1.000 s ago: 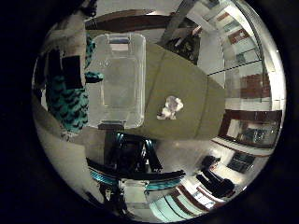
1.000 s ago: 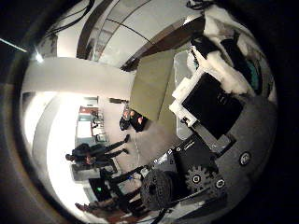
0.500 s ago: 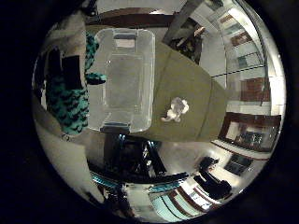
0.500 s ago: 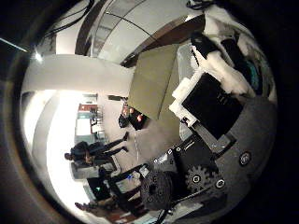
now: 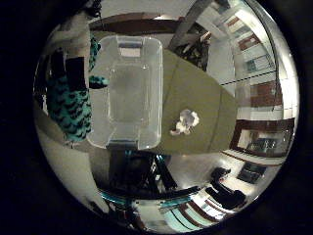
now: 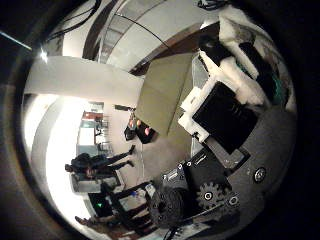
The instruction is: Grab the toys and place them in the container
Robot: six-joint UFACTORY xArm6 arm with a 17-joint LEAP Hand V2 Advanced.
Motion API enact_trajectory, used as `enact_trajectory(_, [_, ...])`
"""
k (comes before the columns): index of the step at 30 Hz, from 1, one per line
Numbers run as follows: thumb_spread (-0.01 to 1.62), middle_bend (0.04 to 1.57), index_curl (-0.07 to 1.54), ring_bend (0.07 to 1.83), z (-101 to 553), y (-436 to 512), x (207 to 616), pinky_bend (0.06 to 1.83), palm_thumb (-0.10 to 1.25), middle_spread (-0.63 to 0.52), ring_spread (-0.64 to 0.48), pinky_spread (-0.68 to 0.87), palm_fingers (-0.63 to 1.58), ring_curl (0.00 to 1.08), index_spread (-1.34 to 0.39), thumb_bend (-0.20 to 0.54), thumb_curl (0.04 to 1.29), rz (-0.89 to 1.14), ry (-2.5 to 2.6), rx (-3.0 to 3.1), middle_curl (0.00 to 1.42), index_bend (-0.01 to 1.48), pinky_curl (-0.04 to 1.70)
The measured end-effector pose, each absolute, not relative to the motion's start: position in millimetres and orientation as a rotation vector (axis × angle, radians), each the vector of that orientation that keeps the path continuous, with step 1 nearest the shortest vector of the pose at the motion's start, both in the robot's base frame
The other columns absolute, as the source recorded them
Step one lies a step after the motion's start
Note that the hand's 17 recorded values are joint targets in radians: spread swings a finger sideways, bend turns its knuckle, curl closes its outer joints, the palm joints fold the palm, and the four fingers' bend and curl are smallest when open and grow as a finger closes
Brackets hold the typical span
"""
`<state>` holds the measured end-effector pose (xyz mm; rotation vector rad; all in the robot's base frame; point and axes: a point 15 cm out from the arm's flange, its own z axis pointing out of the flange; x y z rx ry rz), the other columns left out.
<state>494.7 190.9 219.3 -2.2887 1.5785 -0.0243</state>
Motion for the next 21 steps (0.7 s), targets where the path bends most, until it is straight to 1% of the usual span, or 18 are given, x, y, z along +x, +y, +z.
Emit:
enact_trajectory(2, [1.12,1.12,1.00,1.27,221,190,495,1.35,0.82,-0.19,-0.24,-0.23,0.99,0.77,-0.38,-0.028,0.55,-0.029,1.574,-2.287,0.82,0.65,0.88])
enact_trajectory(6, [1.14,1.00,0.98,1.22,209,185,482,1.35,0.78,-0.22,-0.26,-0.28,0.88,0.72,-0.43,-0.023,0.49,-0.012,1.584,-2.303,0.79,0.50,0.84])
enact_trajectory(7, [1.15,0.96,0.96,1.20,209,184,480,1.34,0.77,-0.23,-0.27,-0.30,0.83,0.70,-0.44,-0.022,0.47,-0.015,1.574,-2.309,0.78,0.43,0.81])
enact_trajectory(8, [1.15,0.93,0.95,1.19,209,184,479,1.33,0.77,-0.24,-0.28,-0.31,0.82,0.69,-0.45,-0.022,0.46,-0.016,1.569,-2.311,0.78,0.41,0.80])
enact_trajectory(10, [1.15,0.85,0.92,1.17,209,184,479,1.30,0.75,-0.25,-0.30,-0.36,0.74,0.67,-0.46,-0.022,0.44,-0.020,1.567,-2.312,0.76,0.33,0.76])
enact_trajectory(12, [1.15,0.81,0.89,1.16,209,184,480,1.26,0.74,-0.26,-0.30,-0.40,0.70,0.65,-0.47,-0.020,0.42,-0.023,1.566,-2.310,0.75,0.28,0.73])
enact_trajectory(16, [1.15,0.75,0.83,1.12,210,184,480,1.17,0.72,-0.28,-0.30,-0.44,0.63,0.62,-0.48,-0.022,0.39,-0.024,1.562,-2.313,0.74,0.21,0.68])
enact_trajectory(21, [1.14,0.69,0.79,1.07,215,179,482,1.09,0.71,-0.29,-0.29,-0.42,0.61,0.59,-0.49,-0.022,0.38,-0.038,1.556,-2.308,0.74,0.22,0.65])
